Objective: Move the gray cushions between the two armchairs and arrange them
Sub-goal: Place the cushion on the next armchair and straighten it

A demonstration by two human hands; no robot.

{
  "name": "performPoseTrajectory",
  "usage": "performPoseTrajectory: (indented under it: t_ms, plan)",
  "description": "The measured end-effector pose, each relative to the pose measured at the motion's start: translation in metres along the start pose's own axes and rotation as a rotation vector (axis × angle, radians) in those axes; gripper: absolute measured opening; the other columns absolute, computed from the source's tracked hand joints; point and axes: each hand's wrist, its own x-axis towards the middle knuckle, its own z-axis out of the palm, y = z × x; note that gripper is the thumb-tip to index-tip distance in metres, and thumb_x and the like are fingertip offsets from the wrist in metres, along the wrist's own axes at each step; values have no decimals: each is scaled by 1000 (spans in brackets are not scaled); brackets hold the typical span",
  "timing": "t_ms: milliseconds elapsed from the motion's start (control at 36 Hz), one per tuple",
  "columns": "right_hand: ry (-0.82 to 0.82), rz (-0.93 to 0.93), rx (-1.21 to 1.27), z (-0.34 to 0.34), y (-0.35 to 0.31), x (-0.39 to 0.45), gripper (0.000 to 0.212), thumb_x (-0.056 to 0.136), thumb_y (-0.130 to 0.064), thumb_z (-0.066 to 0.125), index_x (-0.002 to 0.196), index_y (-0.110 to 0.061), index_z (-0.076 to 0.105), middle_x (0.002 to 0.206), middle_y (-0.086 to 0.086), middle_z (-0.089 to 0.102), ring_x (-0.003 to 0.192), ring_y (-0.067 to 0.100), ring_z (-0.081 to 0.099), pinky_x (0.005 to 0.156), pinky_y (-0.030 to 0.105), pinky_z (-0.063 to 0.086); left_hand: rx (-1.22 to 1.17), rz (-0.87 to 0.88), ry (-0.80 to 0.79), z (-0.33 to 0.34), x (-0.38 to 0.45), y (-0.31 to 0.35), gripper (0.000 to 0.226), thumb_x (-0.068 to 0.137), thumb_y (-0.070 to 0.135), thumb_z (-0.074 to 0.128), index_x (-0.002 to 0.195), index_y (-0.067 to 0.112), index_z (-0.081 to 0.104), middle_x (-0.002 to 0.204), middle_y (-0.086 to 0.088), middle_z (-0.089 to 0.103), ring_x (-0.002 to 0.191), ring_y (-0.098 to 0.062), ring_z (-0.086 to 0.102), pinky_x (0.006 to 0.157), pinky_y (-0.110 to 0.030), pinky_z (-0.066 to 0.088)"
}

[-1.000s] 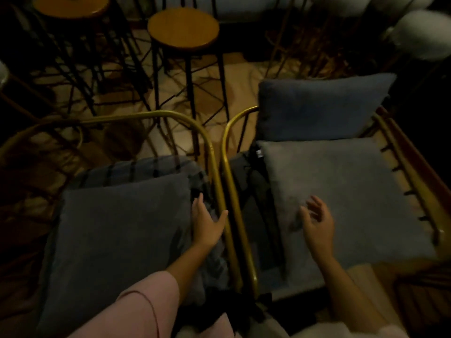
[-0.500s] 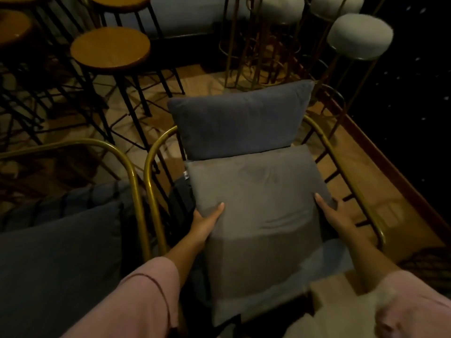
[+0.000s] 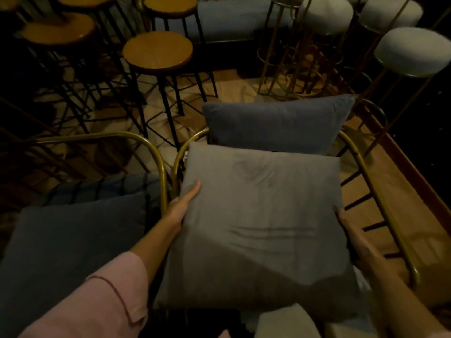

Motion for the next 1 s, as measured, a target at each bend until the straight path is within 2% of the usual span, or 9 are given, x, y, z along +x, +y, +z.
performPoseTrajectory:
  t_ms: [56, 139, 333, 444, 500, 639, 722, 889, 1000]
  plan:
    - [-55, -28, 55, 34, -6, -3, 90, 59, -76, 74, 133, -29, 57, 125, 1, 69, 102, 21, 72, 72, 31, 61, 30, 47, 38, -29, -2, 20, 66, 73, 57, 74, 123, 16, 62, 99, -3, 71, 88, -22, 67, 67, -31, 52]
    - [-123, -101, 141, 91, -23, -7, 52, 76, -59, 68, 121, -33, 64, 125, 0, 71, 110, 23, 69, 91, 45, 56, 21, 98, 141, -75, -9, 48, 72, 72, 61, 73, 125, 14, 60, 106, -8, 67, 86, -24, 65, 73, -33, 51]
    - [-183, -156, 104, 251, -75, -2, 105, 45, -64, 88, 131, -13, 60, 122, 8, 71, 111, 32, 68, 93, 49, 54, -94, 275, 326, -220, -25, 115, 105, 45, 74, 78, 130, 14, 61, 115, -6, 69, 94, -22, 68, 85, -35, 54]
    - [-218, -213, 65, 340, -97, -1, 88, 65, -57, 81, 136, -15, 49, 125, 4, 64, 107, 24, 65, 89, 46, 55, -94, 378, 383, -289, -28, 150, 78, 74, 66, 67, 137, 22, 55, 129, 3, 59, 115, -19, 59, 102, -35, 46]
    - [-233, -251, 39, 394, -106, 1, 107, 51, -67, 85, 140, -20, 48, 131, 3, 63, 112, 22, 65, 96, 47, 53, -111, 394, 428, -334, -22, 165, 79, 74, 68, 65, 135, 19, 57, 129, 0, 60, 115, -21, 58, 103, -38, 46]
    - [-302, -306, 68, 508, -122, 19, 102, 40, -69, 87, 130, -29, 58, 126, -5, 69, 111, 16, 68, 93, 37, 54, -168, 361, 513, -440, 10, 198, 139, 35, 89, 69, 150, 21, 33, 145, -5, 50, 128, -30, 53, 106, -52, 44]
    - [-322, -359, 60, 559, -130, 39, 79, 61, -67, 81, 127, -27, 64, 127, -6, 69, 117, 17, 66, 100, 43, 51, -195, 389, 486, -473, 29, 217, 116, 50, 85, 68, 145, 22, 43, 143, 0, 54, 127, -24, 54, 108, -47, 43]
    - [-316, -348, 29, 623, -132, 76, 80, 70, -71, 72, 138, -33, 54, 133, -11, 64, 125, 16, 59, 104, 44, 48, -295, 464, 421, -496, 67, 237, 54, 87, 58, 58, 128, 23, 52, 135, -1, 57, 120, -20, 56, 104, -40, 45]
    - [-313, -346, 48, 648, -123, 87, 95, 68, -68, 74, 148, -30, 41, 139, -12, 58, 125, 12, 56, 95, 32, 50, -357, 329, 379, -520, 103, 225, 110, 49, 85, 68, 139, 24, 51, 139, 1, 56, 126, -25, 55, 103, -46, 47]
